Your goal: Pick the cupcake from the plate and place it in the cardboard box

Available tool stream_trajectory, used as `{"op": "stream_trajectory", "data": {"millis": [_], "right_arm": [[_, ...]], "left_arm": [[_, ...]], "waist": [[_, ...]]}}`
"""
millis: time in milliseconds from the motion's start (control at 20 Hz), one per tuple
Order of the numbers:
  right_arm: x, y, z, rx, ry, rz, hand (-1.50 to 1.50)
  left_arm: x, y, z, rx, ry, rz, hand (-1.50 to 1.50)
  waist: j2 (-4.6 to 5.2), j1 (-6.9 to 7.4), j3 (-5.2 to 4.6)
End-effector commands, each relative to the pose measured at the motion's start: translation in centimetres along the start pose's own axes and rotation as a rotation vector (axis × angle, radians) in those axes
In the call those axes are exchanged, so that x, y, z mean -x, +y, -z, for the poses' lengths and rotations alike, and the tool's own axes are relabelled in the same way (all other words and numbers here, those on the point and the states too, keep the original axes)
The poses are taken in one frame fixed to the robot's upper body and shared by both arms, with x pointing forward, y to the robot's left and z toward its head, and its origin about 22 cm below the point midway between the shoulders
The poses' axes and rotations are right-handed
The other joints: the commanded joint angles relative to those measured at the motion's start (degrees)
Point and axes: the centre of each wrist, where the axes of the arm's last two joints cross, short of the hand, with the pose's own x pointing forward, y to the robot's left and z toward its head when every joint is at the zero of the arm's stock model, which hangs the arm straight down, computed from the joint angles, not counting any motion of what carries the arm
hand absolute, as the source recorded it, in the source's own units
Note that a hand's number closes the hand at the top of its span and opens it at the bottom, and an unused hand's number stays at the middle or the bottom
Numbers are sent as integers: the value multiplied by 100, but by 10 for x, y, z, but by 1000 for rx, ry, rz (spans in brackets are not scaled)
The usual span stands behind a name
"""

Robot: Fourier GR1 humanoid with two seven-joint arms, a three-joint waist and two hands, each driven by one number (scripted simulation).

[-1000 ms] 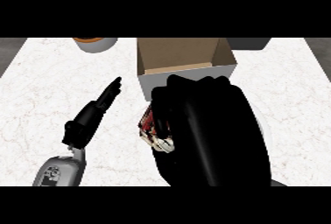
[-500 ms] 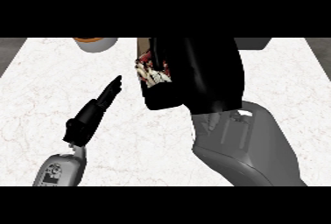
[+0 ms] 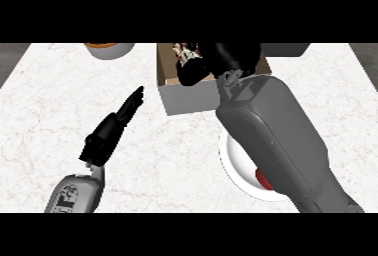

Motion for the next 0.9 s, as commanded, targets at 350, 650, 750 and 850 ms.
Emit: {"op": "stream_trajectory", "data": {"millis": [350, 650, 750, 850], "right_arm": [[35, 77, 32, -117, 103, 6, 150], [69, 104, 33, -197, 217, 159, -150], [76, 112, 35, -181, 221, 196, -150], [77, 107, 34, -152, 188, 273, -150]], "left_arm": [[-11, 13, 21, 17, -22, -13, 0], [2, -14, 12, 23, -12, 12, 0], [-3, 6, 0, 29, -15, -5, 0], [-3, 0, -1, 14, -6, 1, 0]], "waist": [[41, 75, -1], [33, 82, 1], [27, 128, 2], [8, 74, 3]]}}
